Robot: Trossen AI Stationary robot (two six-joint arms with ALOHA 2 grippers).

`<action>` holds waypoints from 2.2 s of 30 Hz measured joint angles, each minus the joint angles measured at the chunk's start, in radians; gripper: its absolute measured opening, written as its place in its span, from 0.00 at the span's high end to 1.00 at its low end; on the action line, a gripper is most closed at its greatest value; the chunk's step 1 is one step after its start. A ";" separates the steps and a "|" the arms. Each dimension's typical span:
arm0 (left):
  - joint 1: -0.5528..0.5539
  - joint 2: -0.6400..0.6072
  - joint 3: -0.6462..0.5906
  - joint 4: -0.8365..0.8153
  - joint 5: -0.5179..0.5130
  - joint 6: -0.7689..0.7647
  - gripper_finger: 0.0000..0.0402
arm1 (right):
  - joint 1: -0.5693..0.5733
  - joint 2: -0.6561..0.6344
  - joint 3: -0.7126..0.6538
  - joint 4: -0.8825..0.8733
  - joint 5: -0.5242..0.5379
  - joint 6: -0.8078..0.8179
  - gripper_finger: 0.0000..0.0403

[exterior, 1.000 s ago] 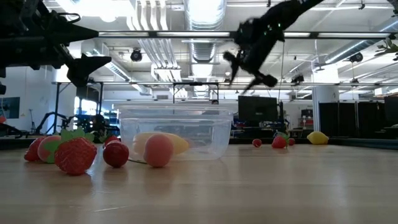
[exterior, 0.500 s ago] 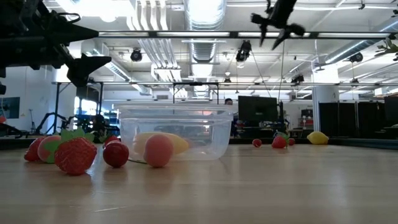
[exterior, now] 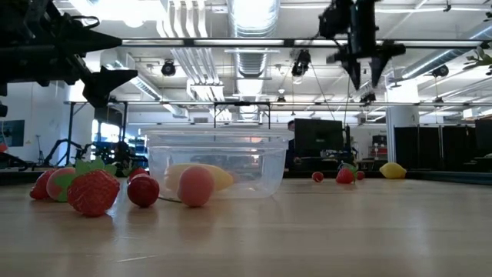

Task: Pick and placing Produce into tupperware
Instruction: Put the yellow lemon into the transparent bin

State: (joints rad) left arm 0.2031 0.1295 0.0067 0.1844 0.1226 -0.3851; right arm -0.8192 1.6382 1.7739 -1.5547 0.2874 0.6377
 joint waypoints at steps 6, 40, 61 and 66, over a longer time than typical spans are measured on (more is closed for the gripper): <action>0.000 0.000 0.000 0.000 0.000 0.000 0.22 | -0.074 0.000 -0.229 0.022 0.003 0.041 0.49; 0.000 0.000 0.000 0.000 0.000 0.000 0.22 | -0.191 0.000 -0.504 0.355 -0.131 0.372 0.49; 0.000 0.000 0.000 0.001 0.000 0.000 0.22 | -0.126 -0.233 -0.680 0.475 -0.075 0.935 0.49; 0.000 0.000 0.000 0.001 0.000 0.000 0.22 | -0.125 -0.353 -0.777 0.472 -0.024 1.233 0.49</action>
State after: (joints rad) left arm 0.2035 0.1292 0.0067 0.1852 0.1226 -0.3851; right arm -0.9447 1.2853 0.9971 -1.0829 0.2630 1.8704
